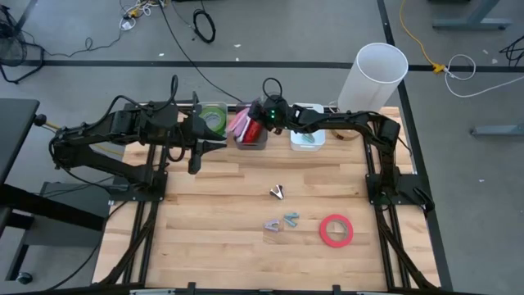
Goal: Pick and place Stapler, Stapler remover, tape
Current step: Put the pink stapler into the black bin, then put the black staple remover into the white bin
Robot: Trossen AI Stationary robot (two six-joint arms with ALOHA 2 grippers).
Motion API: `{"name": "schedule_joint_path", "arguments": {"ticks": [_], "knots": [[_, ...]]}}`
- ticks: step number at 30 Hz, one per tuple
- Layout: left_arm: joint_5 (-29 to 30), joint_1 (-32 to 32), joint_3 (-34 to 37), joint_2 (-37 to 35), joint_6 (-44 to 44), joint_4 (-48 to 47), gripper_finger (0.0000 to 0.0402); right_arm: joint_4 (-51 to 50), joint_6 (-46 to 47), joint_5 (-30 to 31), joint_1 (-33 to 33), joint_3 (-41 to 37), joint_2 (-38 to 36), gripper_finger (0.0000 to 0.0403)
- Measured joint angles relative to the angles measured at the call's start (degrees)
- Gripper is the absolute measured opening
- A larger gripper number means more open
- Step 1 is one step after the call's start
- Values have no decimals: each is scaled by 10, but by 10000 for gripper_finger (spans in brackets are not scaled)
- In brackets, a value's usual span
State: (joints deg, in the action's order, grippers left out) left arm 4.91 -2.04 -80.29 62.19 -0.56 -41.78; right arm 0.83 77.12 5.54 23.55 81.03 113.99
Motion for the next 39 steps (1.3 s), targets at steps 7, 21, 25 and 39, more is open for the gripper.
{"name": "schedule_joint_path", "arguments": {"ticks": [7, 21, 25, 39], "knots": [[0, 0, 0, 0, 2, 0, 83, 33, -35, -8, 0, 0, 0, 278], [0, 0, 0, 0, 4, 0, 83, 120, -143, -52, 0, 0, -24, 260], [0, 0, 0, 0, 4, 0, 83, 117, -190, -62, -1, -1, -41, 251], [0, 0, 0, 0, 4, 0, 83, -49, -366, -80, -35, -1, -133, 223]]}}
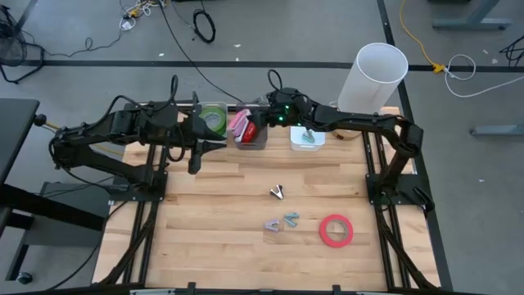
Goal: Pick and place Stapler, Stapler remover, tape
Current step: Put the black staple remover into the white bin
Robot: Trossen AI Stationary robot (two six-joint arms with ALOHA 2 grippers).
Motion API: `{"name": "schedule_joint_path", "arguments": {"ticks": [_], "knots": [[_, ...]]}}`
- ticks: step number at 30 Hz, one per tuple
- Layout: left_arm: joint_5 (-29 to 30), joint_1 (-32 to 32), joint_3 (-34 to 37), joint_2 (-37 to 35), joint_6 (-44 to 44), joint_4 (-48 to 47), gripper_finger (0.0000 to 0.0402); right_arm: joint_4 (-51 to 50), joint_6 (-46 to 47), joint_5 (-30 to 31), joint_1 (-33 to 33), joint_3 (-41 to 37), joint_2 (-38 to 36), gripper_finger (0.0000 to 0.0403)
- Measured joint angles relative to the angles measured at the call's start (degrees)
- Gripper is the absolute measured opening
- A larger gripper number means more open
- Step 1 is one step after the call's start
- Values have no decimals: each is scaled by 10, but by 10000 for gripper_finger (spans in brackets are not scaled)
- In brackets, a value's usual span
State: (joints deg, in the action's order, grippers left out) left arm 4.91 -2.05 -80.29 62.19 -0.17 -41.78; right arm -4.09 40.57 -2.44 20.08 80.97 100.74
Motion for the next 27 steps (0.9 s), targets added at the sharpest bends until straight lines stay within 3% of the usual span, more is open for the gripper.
{"name": "schedule_joint_path", "arguments": {"ticks": [13, 22, 27], "knots": [[0, 0, 0, 0, 0, 0, 83, -170, -61, 20, -73, 0, -74, 219], [0, 0, 0, 0, 0, 0, 83, -253, -27, 23, -138, 0, -82, 219], [0, 0, 0, 0, 1, 0, 83, -318, 11, 69, -173, 0, -81, 219]]}}
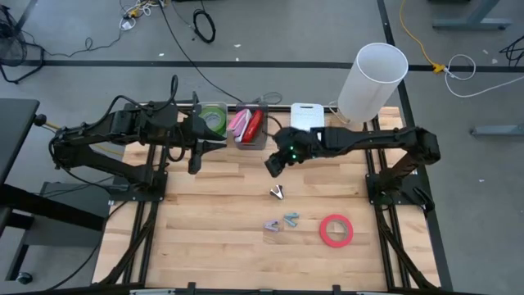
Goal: Pick and place Stapler, Stapler remover, tape
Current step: Put the black staple remover into the white bin
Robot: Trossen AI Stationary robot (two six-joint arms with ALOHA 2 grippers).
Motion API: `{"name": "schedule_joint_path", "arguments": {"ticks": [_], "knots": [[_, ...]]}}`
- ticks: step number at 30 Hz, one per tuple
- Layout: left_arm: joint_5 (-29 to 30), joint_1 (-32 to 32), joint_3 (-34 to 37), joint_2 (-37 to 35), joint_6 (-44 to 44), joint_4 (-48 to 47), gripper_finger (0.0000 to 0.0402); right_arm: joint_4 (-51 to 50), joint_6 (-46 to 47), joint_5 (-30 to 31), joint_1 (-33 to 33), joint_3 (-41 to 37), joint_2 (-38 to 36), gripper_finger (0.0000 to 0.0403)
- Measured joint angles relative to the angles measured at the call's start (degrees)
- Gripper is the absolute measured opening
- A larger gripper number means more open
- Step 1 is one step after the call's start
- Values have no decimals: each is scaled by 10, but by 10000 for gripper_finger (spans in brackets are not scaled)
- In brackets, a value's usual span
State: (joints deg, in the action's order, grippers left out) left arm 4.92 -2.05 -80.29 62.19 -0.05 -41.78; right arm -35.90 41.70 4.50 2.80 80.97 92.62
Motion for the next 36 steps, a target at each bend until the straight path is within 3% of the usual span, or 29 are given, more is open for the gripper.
{"name": "schedule_joint_path", "arguments": {"ticks": [9, 19, 29, 36], "knots": [[0, 0, 0, 0, 0, 0, 83, -70, 5, 40, -52, 0, 0, 219], [0, 0, 0, 0, 6, 0, 83, -86, -18, 30, -83, -37, 1, 219], [-2, 0, 0, 0, 12, 0, 83, 69, 55, 9, -88, -191, 1, 219], [-2, 0, 0, 0, 12, 0, 83, 156, 102, 10, -71, -254, 1, 219]]}}
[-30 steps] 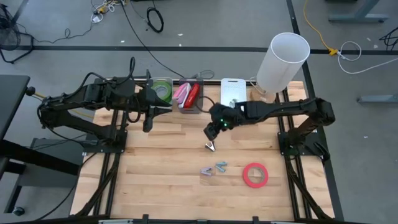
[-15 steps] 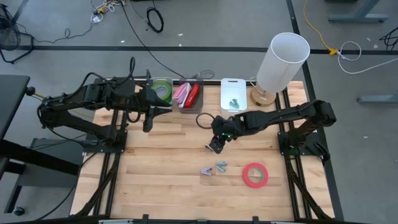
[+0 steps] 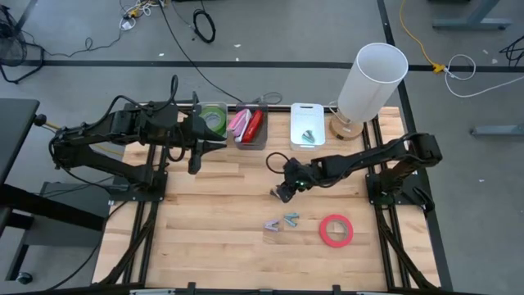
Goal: Pick and place Stapler, Stapler remover, tape
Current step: Put the black staple remover into the white bin
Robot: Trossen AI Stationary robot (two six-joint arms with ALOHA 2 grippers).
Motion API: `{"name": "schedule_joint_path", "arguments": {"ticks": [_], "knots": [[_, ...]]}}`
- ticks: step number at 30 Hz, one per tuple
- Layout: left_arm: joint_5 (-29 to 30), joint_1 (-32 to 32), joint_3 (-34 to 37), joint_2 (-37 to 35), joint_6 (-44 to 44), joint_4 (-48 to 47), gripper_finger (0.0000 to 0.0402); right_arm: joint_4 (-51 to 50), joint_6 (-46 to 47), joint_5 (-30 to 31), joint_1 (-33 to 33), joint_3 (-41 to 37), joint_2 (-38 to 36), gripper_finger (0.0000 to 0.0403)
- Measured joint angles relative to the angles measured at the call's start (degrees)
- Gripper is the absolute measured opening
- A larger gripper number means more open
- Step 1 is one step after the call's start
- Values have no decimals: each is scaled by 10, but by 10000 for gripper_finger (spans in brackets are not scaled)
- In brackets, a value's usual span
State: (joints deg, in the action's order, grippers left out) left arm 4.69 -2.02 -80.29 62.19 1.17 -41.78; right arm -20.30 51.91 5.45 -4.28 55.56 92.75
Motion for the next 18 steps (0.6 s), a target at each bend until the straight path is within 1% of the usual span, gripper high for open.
{"name": "schedule_joint_path", "arguments": {"ticks": [5, 9, 18], "knots": [[0, 0, 0, 0, -2, 0, 83, 26, -1, -1, 18, -23, 0, 219], [0, 0, 0, 0, -3, 0, 83, 43, -1, -14, 31, -35, 0, 219], [0, 0, 0, 0, -3, 0, 83, 66, -5, -26, 35, -37, 8, 219]]}}
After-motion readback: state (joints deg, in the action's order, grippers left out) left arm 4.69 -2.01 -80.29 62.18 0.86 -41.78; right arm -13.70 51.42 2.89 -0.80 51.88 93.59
